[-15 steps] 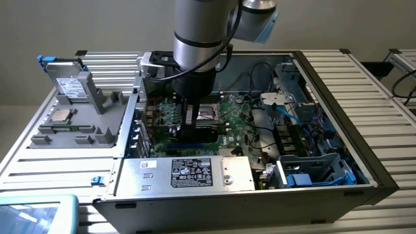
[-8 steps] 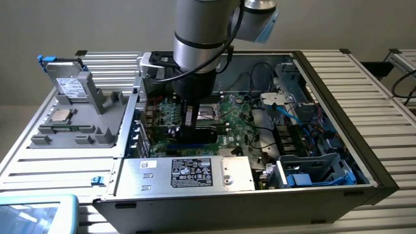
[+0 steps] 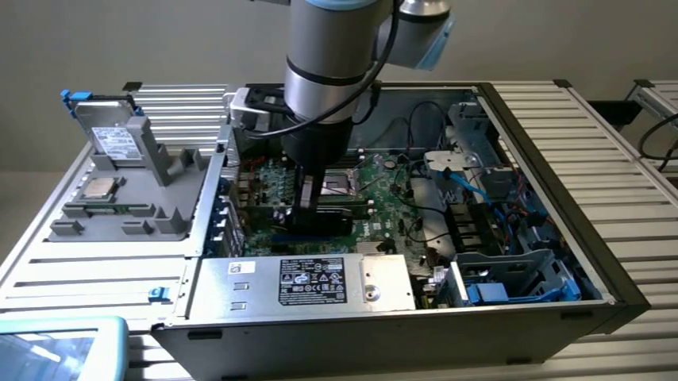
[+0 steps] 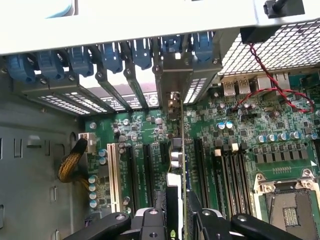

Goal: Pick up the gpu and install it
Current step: 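Insert the gpu into the slot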

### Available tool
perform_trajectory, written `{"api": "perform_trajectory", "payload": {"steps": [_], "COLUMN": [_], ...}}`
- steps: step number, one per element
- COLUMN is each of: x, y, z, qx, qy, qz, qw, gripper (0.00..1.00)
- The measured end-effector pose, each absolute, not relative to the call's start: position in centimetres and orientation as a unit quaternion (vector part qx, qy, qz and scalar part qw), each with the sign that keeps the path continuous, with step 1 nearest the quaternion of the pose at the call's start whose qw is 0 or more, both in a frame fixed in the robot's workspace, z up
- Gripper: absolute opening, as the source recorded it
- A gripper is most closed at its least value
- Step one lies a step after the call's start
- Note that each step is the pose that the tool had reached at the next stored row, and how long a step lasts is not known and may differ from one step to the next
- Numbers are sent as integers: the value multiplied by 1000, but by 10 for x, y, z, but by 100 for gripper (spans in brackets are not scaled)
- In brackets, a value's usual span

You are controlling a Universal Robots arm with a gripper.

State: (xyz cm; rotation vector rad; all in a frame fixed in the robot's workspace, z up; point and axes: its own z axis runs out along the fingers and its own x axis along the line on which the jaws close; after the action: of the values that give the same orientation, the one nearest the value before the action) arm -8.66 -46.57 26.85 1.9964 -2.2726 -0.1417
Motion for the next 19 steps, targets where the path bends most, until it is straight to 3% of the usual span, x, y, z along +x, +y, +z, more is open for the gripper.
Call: {"api": "perform_trajectory", "payload": {"steps": [19], "x": [-73], "y": [-465], "z": [269], "qx": [668], "qy": [-739], "qz": [-53], "qw": [66], "gripper": [28]}}
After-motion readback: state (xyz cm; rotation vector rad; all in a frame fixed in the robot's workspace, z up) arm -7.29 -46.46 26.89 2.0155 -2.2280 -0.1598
